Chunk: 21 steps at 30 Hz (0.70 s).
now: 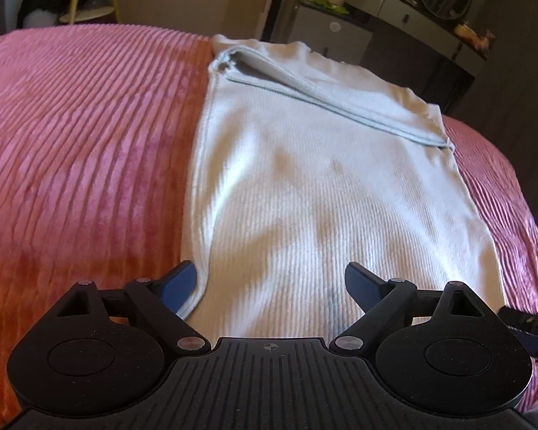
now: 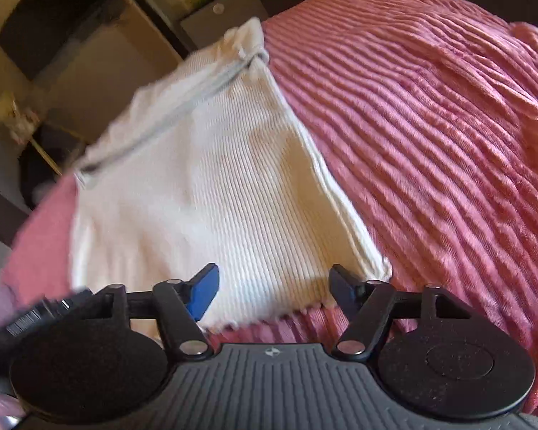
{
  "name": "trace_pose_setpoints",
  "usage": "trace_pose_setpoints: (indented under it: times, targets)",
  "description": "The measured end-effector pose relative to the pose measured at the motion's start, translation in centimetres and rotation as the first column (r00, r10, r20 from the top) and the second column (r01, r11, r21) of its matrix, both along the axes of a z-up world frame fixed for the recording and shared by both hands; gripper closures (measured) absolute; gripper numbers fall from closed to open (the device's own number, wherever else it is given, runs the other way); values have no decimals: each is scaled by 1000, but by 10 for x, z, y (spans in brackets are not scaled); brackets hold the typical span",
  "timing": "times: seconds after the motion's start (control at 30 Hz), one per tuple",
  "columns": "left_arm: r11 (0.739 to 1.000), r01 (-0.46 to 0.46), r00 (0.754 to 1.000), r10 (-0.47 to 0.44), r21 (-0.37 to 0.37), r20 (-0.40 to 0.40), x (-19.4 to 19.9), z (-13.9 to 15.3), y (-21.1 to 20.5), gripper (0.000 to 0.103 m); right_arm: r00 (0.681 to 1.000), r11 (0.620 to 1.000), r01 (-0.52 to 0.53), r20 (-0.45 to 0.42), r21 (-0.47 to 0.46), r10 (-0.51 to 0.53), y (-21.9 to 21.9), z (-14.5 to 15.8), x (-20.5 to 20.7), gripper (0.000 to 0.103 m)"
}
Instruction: Fold small clothes
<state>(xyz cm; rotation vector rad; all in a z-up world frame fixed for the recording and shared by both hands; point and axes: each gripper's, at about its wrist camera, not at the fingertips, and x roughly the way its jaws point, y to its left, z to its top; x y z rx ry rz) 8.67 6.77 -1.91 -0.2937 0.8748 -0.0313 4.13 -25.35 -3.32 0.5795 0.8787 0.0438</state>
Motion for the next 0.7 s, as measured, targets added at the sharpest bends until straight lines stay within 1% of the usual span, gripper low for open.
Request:
trace_pose_setpoints:
  times: [0.03, 0.07, 0.13, 0.17, 0.23, 0.3, 0.37, 0.43, 0.5, 0.53, 0.57, 0.63, 0.67, 0.7]
  targets:
    - [1000, -4, 1000, 4, -23, -10, 0, 0, 4, 9, 1000, 1000, -7, 25, -17, 7, -5, 7, 0, 42]
    - [999, -2, 1000, 1, -48, -24, 1, -1, 7, 9, 999, 998, -9, 38, -57, 11, -8, 13, 2, 43]
    - [995, 1, 998, -7, -103, -61, 5, -3, 14, 9, 999, 994, -2, 42, -112, 7, -16, 19, 6, 44]
    - [993, -6, 998, -2, -122, -67, 6, -3, 18, 9, 999, 993, -2, 37, -115, 6, -21, 19, 9, 46]
    - [987, -18, 997, 5, -157, -81, 9, -1, 26, 9, 1000, 993, -19, 2, -114, 20, -28, 15, 16, 50]
    - [986, -18, 996, 3, -165, -88, 12, 1, 35, 10, 997, 992, -74, -42, -101, 70, -28, 6, 24, 53]
    - [985, 11, 993, -30, -171, -111, 16, 2, 45, 11, 986, 988, -136, -110, -74, 128, -26, -7, 33, 54]
    - [984, 30, 986, -59, -176, -158, 20, -3, 55, 12, 979, 986, -156, -138, -53, 147, -26, -14, 37, 54]
    - [990, 24, 980, -51, -142, -192, 21, -6, 65, 17, 977, 985, -168, -140, -32, 162, -27, -15, 42, 56]
    - [991, 27, 979, -53, -133, -197, 20, -8, 68, 17, 975, 983, -179, -141, -29, 173, -27, -15, 43, 60]
    - [990, 35, 977, -64, -139, -206, 19, -10, 72, 21, 972, 981, -192, -146, -35, 185, -26, -16, 44, 63]
    - [983, 53, 971, -92, -177, -220, 19, -13, 78, 23, 966, 976, -215, -153, -40, 206, -27, -18, 47, 73]
    - [979, 67, 968, -109, -190, -224, 18, -14, 79, 28, 964, 974, -223, -159, -41, 214, -27, -18, 49, 76]
    - [976, 86, 964, -132, -199, -229, 19, -15, 78, 36, 963, 973, -225, -163, -45, 215, -27, -19, 50, 82]
